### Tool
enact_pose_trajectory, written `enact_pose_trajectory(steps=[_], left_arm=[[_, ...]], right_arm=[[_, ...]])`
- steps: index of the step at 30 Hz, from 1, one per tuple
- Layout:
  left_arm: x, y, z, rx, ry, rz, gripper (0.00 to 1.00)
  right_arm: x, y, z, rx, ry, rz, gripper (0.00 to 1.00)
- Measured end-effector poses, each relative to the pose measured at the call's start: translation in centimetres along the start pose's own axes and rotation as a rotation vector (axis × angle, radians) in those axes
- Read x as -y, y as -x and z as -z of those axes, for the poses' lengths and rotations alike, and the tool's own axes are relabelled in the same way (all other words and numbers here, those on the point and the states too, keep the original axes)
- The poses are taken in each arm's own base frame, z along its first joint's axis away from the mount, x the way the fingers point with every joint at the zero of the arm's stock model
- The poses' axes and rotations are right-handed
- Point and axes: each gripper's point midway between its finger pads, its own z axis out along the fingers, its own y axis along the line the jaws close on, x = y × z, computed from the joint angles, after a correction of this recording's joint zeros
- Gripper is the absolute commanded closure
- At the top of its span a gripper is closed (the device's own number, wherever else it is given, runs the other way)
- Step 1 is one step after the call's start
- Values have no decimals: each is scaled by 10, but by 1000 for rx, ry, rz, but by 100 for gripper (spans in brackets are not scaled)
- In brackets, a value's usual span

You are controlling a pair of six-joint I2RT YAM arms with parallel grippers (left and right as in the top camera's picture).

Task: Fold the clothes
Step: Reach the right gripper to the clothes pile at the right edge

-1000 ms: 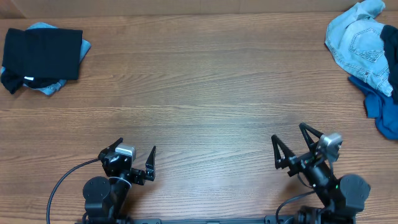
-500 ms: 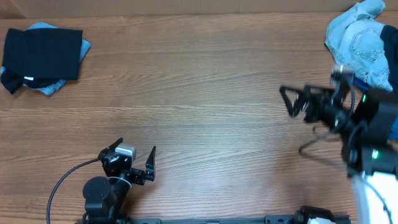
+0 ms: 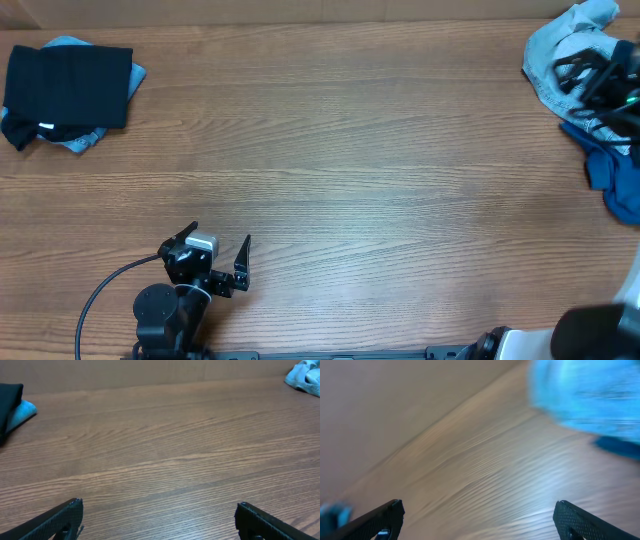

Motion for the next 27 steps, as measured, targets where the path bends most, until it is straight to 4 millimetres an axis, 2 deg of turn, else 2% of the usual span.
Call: enact_pose_trajectory(steps=[3, 5, 11, 12, 13, 14, 17, 23, 27], left_arm=[[0, 0, 0, 0, 0, 0, 0], [0, 0, 0, 0, 0, 0, 0], [0, 0, 0, 0, 0, 0, 0], [0, 0, 0, 0, 0, 0, 0], [0, 0, 0, 0, 0, 0, 0], [0, 0, 0, 0, 0, 0, 0], [0, 0, 0, 0, 0, 0, 0], [0, 0, 0, 0, 0, 0, 0], [0, 0, 0, 0, 0, 0, 0]], right_arm=[[54, 25, -6, 63, -107, -118, 0], [89, 35, -9, 91, -165, -191, 0], [187, 37, -16, 122, -372, -357, 0], [198, 37, -17, 126, -400, -371, 0], [201, 37, -17, 130, -403, -376, 0], [220, 42, -17, 157, -439, -390, 0], [240, 54, -7, 222, -475, -395, 0], [267, 57, 11, 270, -596, -411, 0], [280, 59, 5, 282, -626, -411, 0]])
